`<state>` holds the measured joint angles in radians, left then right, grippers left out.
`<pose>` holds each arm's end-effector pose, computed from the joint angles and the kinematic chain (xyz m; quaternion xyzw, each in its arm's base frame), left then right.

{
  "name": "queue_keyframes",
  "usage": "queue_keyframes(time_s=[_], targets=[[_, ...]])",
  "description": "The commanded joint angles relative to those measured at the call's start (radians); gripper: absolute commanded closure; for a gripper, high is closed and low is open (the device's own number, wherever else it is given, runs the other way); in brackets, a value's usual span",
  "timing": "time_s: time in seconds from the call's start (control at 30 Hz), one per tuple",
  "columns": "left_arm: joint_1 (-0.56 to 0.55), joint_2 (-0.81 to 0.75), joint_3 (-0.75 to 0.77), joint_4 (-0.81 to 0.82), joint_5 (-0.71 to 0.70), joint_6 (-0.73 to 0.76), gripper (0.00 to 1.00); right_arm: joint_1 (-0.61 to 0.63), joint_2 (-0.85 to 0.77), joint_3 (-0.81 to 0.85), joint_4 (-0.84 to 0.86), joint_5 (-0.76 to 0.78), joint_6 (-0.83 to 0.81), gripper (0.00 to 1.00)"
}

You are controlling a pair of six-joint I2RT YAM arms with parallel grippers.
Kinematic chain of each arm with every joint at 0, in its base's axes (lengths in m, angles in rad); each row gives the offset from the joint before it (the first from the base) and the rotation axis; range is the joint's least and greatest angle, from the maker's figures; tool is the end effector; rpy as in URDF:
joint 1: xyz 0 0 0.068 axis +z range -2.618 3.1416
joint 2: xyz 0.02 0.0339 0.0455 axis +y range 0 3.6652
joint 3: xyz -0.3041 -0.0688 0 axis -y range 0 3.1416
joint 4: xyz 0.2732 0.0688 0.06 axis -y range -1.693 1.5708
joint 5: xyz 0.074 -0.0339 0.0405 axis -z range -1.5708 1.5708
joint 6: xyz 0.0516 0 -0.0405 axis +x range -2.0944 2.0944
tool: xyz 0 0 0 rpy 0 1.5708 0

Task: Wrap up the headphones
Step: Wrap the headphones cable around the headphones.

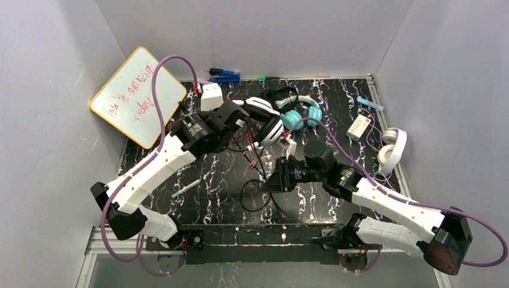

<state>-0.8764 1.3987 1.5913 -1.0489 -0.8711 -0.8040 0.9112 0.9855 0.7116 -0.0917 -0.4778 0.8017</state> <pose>0.2190 -0.2013 0.4433 -0.1167 0.8542 0.0276 0.5060 0.1303 0.2067 0.3080 -0.1777 0.7919 0.5438 0.2135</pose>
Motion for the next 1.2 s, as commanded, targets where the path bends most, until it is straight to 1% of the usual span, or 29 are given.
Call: queue_keyframes(time_s=[0.0, 0.2, 0.3, 0.43, 0.57, 0.8, 0.93, 1.03, 1.1, 1.13, 1.17], targets=[[-0.004, -0.070, 0.107, 0.018, -0.001, -0.001, 1.00, 0.004, -0.089, -0.047, 0.062, 0.073, -0.142, 0.65], [-0.005, -0.062, 0.219, -0.055, 0.016, 0.019, 1.00, 0.004, -0.179, -0.139, 0.148, 0.146, -0.169, 0.69], [-0.004, -0.067, 0.251, -0.072, 0.021, 0.016, 1.00, 0.005, -0.214, -0.190, 0.190, 0.165, -0.159, 0.69], [-0.004, -0.077, 0.285, -0.065, 0.086, 0.009, 1.00, 0.005, -0.246, -0.260, 0.247, 0.186, -0.155, 0.69], [-0.004, -0.094, 0.299, -0.038, 0.172, -0.003, 1.00, 0.005, -0.281, -0.329, 0.342, 0.163, -0.200, 0.68], [-0.005, -0.093, 0.345, -0.065, 0.234, -0.009, 1.00, 0.005, -0.312, -0.391, 0.441, 0.139, -0.268, 0.67], [-0.004, -0.096, 0.346, -0.069, 0.262, -0.017, 1.00, 0.004, -0.292, -0.412, 0.470, 0.121, -0.318, 0.64], [-0.004, -0.093, 0.343, -0.069, 0.280, -0.018, 1.00, 0.005, -0.285, -0.445, 0.523, 0.136, -0.372, 0.62], [-0.005, -0.086, 0.346, -0.073, 0.293, -0.018, 1.00, 0.005, -0.289, -0.472, 0.569, 0.160, -0.420, 0.56], [-0.004, -0.082, 0.350, -0.075, 0.300, -0.016, 1.00, 0.004, -0.295, -0.483, 0.591, 0.172, -0.445, 0.53], [-0.004, -0.078, 0.354, -0.080, 0.304, -0.016, 1.00, 0.005, -0.300, -0.496, 0.613, 0.177, -0.476, 0.47]])
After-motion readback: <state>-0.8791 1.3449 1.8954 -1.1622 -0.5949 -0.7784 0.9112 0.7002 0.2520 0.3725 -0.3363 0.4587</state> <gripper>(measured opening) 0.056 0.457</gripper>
